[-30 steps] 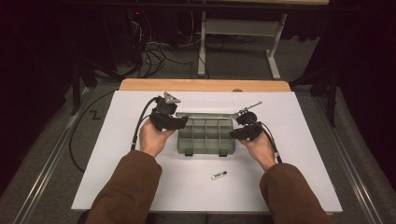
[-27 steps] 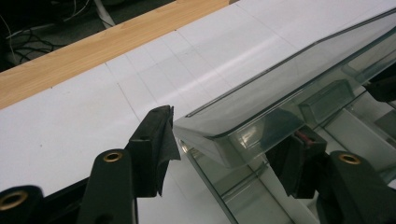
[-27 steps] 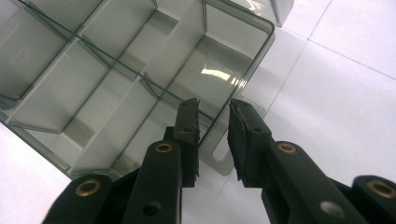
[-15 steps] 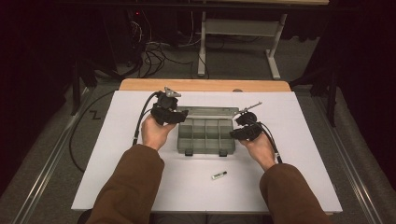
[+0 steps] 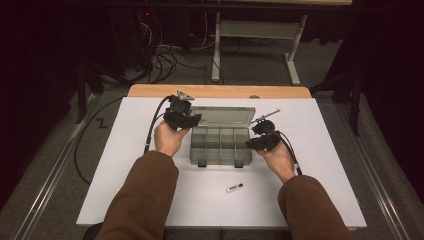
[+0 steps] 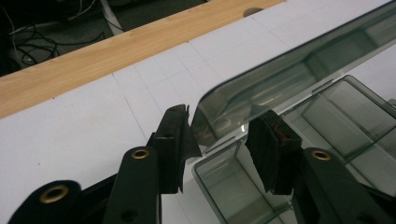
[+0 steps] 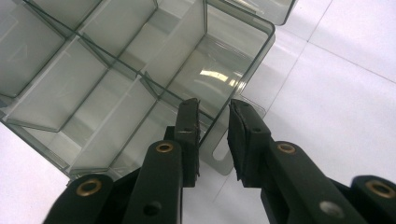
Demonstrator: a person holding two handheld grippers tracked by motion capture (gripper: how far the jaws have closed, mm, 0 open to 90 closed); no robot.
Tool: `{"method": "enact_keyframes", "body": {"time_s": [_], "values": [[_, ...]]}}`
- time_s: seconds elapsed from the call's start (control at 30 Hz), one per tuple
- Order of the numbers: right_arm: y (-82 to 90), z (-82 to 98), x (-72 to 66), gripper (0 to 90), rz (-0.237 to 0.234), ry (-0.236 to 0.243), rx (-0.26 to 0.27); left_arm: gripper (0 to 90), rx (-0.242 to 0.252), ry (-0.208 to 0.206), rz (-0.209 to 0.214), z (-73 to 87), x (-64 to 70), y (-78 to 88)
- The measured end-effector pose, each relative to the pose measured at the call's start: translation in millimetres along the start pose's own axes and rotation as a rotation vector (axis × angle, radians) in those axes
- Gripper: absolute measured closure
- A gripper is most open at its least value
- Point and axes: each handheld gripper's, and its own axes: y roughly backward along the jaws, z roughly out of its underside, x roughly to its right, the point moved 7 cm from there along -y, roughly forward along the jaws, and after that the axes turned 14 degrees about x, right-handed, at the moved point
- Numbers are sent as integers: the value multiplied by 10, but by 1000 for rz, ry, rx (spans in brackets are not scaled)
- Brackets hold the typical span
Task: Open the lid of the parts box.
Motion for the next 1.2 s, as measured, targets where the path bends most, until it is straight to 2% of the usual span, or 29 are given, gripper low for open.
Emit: {"method": "enact_keyframes", "body": {"time_s": [0.33, 0.47, 0.57, 0.8, 1.2], "values": [[0, 1, 6, 749, -9, -1, 0, 631, -23, 41, -2, 92, -98, -158], [0, 2, 7, 749, -12, 1, 0, 657, -10, 68, -18, 110, -136, -218], [-1, 0, 5, 750, -10, 3, 0, 671, -6, 72, -34, 117, -152, -258], [0, 0, -1, 750, -4, 3, 0, 699, -6, 102, -37, 134, -187, -292], [0, 1, 3, 750, -9, 4, 0, 719, -64, 92, -53, 255, -210, -396]]}}
